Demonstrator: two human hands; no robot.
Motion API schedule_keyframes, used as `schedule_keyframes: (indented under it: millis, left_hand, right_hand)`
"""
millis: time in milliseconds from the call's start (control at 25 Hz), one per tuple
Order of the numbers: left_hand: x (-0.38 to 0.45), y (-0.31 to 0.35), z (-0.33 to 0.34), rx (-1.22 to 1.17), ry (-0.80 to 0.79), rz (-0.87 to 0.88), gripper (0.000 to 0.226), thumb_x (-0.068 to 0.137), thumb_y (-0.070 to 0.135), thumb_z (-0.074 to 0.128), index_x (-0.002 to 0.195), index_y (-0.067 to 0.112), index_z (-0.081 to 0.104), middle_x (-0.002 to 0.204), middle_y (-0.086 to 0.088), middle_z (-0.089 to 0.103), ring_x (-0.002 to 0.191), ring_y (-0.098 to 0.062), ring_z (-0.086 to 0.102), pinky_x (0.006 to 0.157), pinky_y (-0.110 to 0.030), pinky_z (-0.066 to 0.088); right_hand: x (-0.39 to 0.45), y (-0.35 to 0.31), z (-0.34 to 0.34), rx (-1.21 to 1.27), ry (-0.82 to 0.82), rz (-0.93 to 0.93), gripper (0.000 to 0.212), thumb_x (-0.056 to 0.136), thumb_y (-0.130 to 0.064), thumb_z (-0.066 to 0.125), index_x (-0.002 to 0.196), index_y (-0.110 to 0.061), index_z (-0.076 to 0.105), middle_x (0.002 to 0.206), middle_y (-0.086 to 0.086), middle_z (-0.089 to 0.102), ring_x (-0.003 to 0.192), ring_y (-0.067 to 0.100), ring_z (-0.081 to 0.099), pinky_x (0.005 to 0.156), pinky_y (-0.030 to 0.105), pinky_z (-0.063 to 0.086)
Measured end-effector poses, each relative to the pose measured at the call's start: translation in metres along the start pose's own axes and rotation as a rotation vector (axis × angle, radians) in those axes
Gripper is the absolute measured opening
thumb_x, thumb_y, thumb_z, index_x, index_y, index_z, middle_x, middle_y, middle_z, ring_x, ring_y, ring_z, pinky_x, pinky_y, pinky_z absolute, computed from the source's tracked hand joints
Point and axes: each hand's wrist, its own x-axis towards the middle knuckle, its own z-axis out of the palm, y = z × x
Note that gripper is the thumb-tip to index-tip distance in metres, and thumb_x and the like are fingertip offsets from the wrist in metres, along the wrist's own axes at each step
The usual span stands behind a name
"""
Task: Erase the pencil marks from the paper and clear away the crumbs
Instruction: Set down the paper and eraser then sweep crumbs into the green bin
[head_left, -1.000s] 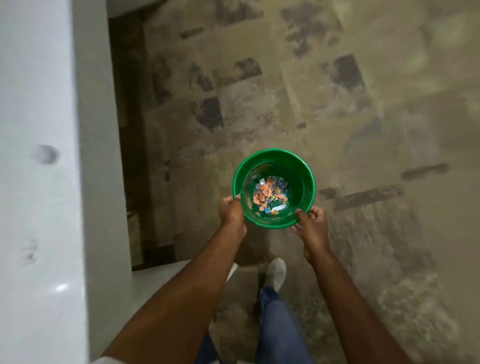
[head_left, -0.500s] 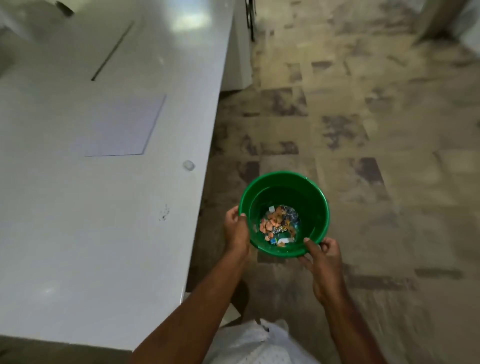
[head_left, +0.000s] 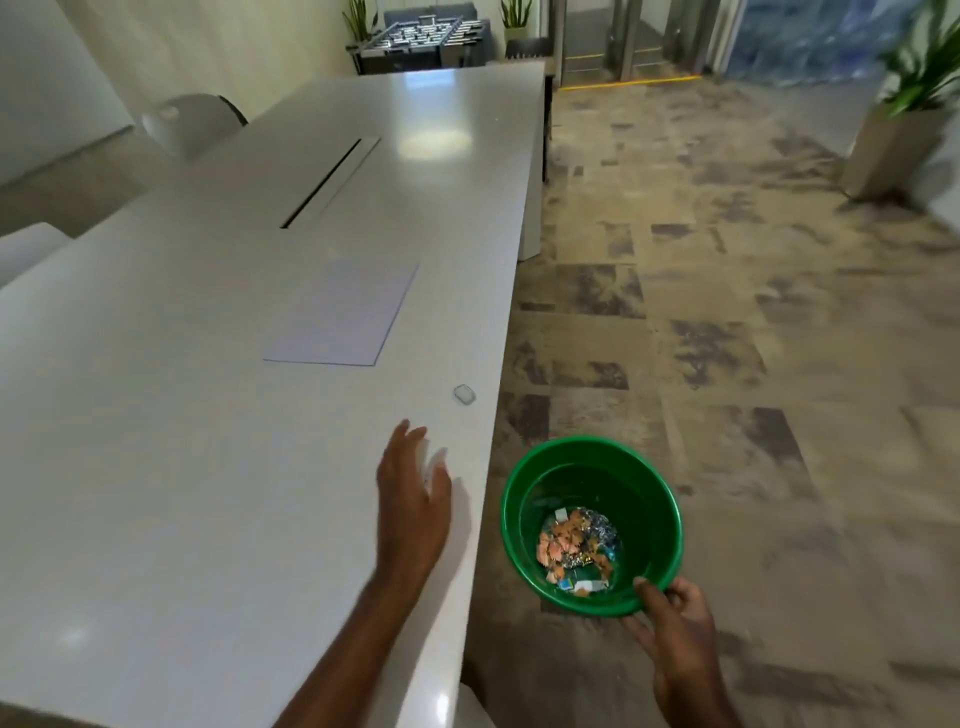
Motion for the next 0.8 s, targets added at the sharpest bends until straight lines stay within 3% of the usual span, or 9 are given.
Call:
schedule_keyframes:
  millis: [120, 240, 440, 520, 680, 800]
  left_hand:
    - [0.027, -0.046, -0.024, 0.327, -0.055, -0.051, 0.059, 0.102, 0.041, 0.046, 0.152, 0.01, 0.038, 0.166, -0.01, 0.024, 0.153, -0.028, 0.021, 0.126, -0.052, 0.016]
    - [0.029, -0.058, -0.021, 0.593, -0.22, -0.002, 0.085, 0.096, 0.063, 0.013, 0.16, 0.008, 0.021, 0.169, -0.014, 0.014, 0.156, -0.028, 0.01, 0.127, -0.045, 0.006]
    - [0.008, -0.025, 0.013, 0.568, -0.412, 0.214, 0.088, 0.094, 0.066, -0.008, 0.162, 0.011, 0.002, 0.17, -0.01, -0.001, 0.157, -0.022, -0.005, 0.127, -0.036, -0.002]
    - [0.0, -0.007, 0.029, 0.53, -0.487, 0.262, 0.085, 0.095, 0.065, -0.008, 0.162, 0.012, -0.002, 0.17, -0.009, -0.005, 0.156, -0.021, -0.01, 0.126, -0.037, -0.004]
    - [-0.021, 0.029, 0.064, 0.446, -0.646, 0.404, 0.074, 0.105, 0.06, 0.008, 0.162, 0.013, -0.001, 0.171, -0.008, -0.002, 0.156, -0.02, -0.01, 0.127, -0.042, -0.006]
    - [-0.029, 0.047, 0.067, 0.345, -0.696, 0.493, 0.07, 0.107, 0.056, 0.015, 0.162, 0.015, 0.003, 0.171, -0.004, 0.002, 0.156, -0.016, -0.008, 0.127, -0.047, 0.0]
  right_hand:
    - [-0.008, 0.015, 0.014, -0.014, 0.023, 0.012, 0.014, 0.1, 0.001, 0.061, 0.111, -0.006, 0.056, 0.115, 0.018, 0.068, 0.089, 0.026, 0.071, 0.056, 0.03, 0.062]
    - [-0.016, 0.025, 0.028, -0.011, 0.042, 0.019, 0.021, 0.099, 0.001, 0.063, 0.118, -0.001, 0.056, 0.118, 0.022, 0.067, 0.093, 0.028, 0.071, 0.057, 0.031, 0.064]
    - [-0.03, 0.023, 0.05, -0.072, 0.04, 0.001, 0.027, 0.098, -0.003, 0.065, 0.122, -0.002, 0.055, 0.111, 0.02, 0.069, 0.088, 0.027, 0.069, 0.062, 0.035, 0.058]
    - [-0.034, 0.022, 0.057, -0.079, 0.049, -0.018, 0.024, 0.098, -0.003, 0.065, 0.121, -0.004, 0.056, 0.111, 0.018, 0.069, 0.088, 0.025, 0.07, 0.061, 0.033, 0.056]
    - [-0.035, 0.017, 0.059, -0.081, 0.075, -0.069, 0.016, 0.1, -0.005, 0.064, 0.114, -0.008, 0.057, 0.115, 0.02, 0.068, 0.088, 0.022, 0.068, 0.059, 0.032, 0.055]
    - [-0.033, 0.013, 0.056, -0.091, 0.072, -0.089, 0.024, 0.1, -0.008, 0.064, 0.123, -0.004, 0.056, 0.12, 0.021, 0.067, 0.095, 0.026, 0.069, 0.064, 0.035, 0.057]
